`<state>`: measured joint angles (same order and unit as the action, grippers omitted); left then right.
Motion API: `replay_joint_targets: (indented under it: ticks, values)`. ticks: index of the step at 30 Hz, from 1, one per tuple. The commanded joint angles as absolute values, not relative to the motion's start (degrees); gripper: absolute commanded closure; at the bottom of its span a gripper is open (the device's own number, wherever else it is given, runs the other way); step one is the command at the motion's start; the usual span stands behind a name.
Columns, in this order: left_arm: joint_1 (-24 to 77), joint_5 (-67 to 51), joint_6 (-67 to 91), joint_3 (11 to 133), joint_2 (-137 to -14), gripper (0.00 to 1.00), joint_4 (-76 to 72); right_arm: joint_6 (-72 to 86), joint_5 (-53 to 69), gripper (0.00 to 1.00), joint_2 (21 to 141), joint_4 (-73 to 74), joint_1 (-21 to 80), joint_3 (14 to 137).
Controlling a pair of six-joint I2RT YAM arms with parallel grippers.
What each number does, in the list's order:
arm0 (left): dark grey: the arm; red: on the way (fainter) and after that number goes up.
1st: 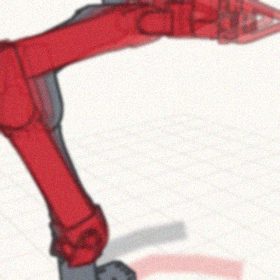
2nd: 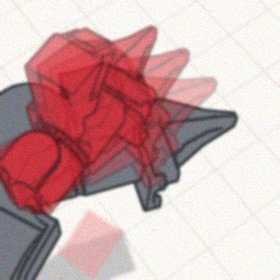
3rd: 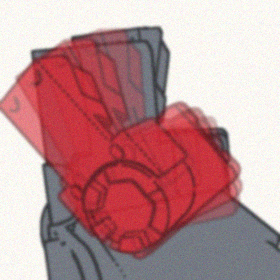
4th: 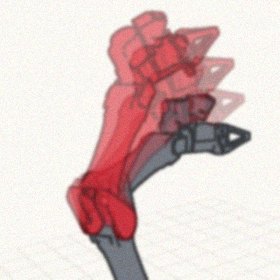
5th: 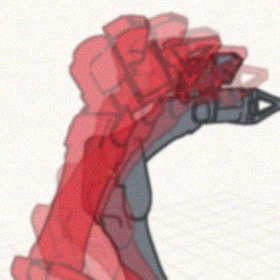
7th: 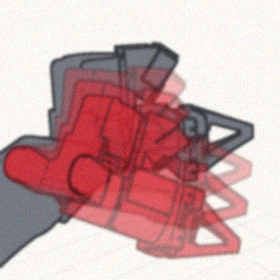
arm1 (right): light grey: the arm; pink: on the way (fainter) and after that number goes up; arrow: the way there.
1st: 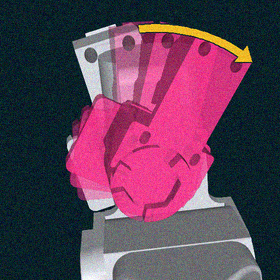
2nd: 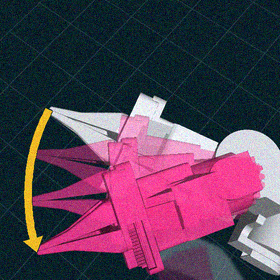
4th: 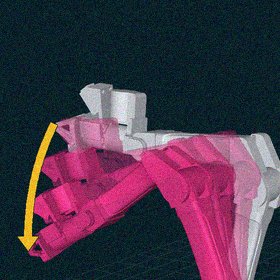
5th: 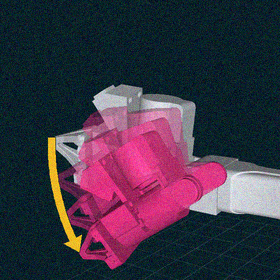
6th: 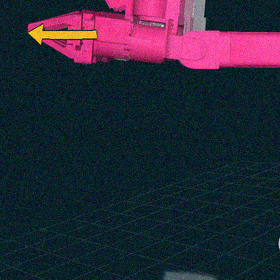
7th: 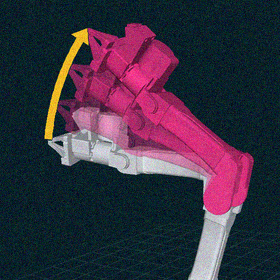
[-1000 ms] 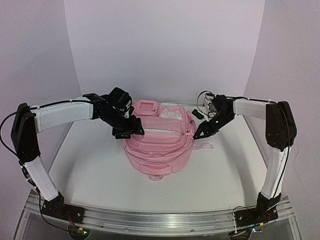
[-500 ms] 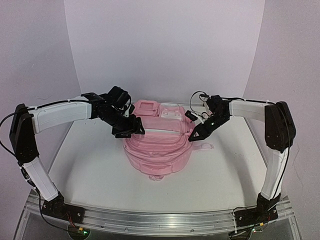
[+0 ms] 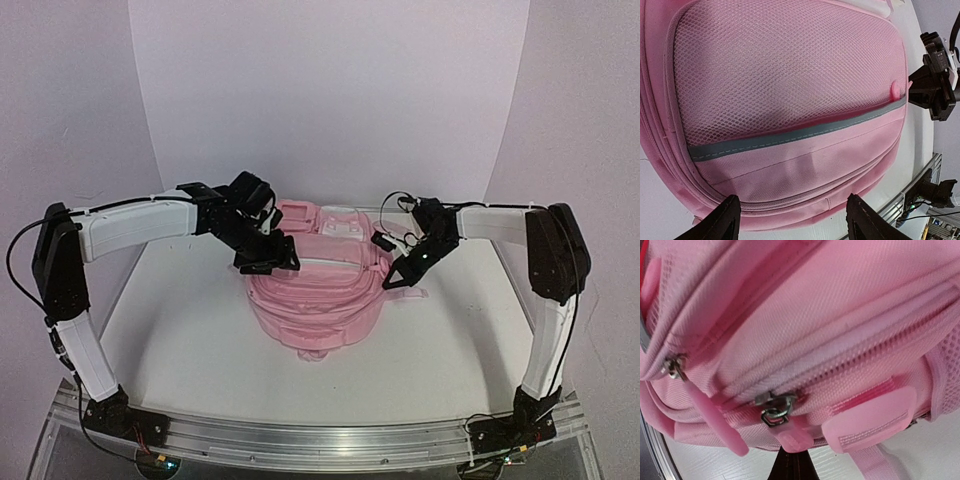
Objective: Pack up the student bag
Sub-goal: Unzip the student bag at the center of the board.
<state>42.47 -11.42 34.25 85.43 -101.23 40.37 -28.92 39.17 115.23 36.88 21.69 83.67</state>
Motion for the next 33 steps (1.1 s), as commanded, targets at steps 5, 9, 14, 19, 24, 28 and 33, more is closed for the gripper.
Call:
replay_joint_targets:
  ticks: [5, 9, 14, 19, 24, 28, 33]
  values:
    - [42.7, -11.4, 31.7, 89.4, -102.5, 0.27, 41.0, -27.4, 39.3, 0.82, 109.8, 36.0, 22.2, 82.6]
    - [42.8, -11.5, 31.5, 89.9, -102.9, 0.26, 40.9, -25.8, 39.8, 0.76, 112.1, 35.1, 22.2, 85.2]
    - [42.8, -11.5, 31.3, 90.3, -103.1, 0.26, 40.9, -25.5, 40.8, 0.67, 114.5, 34.9, 22.3, 87.9]
    - [42.8, -11.6, 31.5, 90.0, -103.3, 0.26, 40.6, -26.2, 40.9, 0.66, 115.8, 34.7, 23.0, 88.4]
    - [42.8, -12.0, 31.4, 90.2, -103.4, 0.25, 40.7, -26.5, 39.3, 0.59, 116.8, 34.5, 23.3, 88.1]
    - [42.8, -12.0, 31.1, 90.3, -103.4, 0.25, 41.2, -27.0, 36.5, 0.47, 116.7, 34.2, 23.3, 87.8]
    - [42.8, -12.0, 30.9, 90.3, -103.4, 0.25, 41.1, -28.2, 38.3, 0.70, 116.1, 34.2, 23.4, 88.2]
